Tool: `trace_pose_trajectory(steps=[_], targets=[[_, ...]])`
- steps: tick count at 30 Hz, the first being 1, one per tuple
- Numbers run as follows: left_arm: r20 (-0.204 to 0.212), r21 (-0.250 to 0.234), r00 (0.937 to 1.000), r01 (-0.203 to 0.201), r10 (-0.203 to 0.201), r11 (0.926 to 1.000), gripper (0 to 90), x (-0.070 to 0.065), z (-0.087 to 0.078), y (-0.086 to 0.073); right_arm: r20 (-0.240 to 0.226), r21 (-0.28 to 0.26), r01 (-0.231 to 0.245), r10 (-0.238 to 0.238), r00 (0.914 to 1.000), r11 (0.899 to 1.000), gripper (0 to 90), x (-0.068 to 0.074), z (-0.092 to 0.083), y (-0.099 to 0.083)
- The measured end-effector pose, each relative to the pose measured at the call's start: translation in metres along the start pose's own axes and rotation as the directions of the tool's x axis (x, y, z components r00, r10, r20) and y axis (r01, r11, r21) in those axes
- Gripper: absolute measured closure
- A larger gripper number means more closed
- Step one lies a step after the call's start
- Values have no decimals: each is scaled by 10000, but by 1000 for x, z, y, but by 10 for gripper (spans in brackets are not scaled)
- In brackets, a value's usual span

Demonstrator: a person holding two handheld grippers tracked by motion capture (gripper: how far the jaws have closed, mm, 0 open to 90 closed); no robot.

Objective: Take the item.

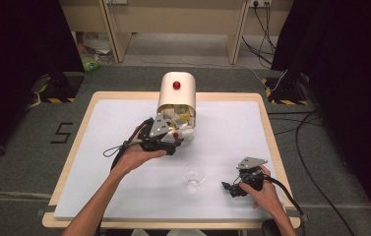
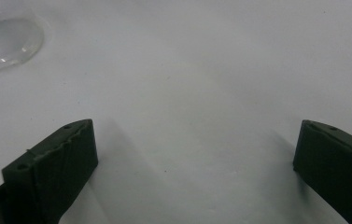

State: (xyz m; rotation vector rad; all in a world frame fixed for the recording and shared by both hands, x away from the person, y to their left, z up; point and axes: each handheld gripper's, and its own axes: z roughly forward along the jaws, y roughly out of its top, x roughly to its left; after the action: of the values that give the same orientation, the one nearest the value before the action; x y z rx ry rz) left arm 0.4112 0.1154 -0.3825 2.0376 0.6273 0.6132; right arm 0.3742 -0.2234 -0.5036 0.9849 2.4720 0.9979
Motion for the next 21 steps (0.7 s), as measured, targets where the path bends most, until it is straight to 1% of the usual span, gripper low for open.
trace_pose_trajectory(steps=[2,3,4,14,21], targets=[[15,2,10000,0,0,10000,308,-1,-1,-1,-2,2,-4,4,10000,10000,3,0,0,0],[21,38,9999,-122,122,9999,313,-3,-3,-2,-1,-11,9,-9,10000,10000,3,0,0,0],[18,43,9999,-132,132,9999,317,-3,-4,-3,-3,2,-7,7,10000,10000,3,0,0,0],[88,40,10000,-3,3,10000,349,-8,-8,-5,-7,-7,-5,5,10000,10000,3,0,0,0],[20,99,10000,-56,56,9999,360,-13,-11,-8,-5,7,-35,35,10000,10000,3,0,0,0]])
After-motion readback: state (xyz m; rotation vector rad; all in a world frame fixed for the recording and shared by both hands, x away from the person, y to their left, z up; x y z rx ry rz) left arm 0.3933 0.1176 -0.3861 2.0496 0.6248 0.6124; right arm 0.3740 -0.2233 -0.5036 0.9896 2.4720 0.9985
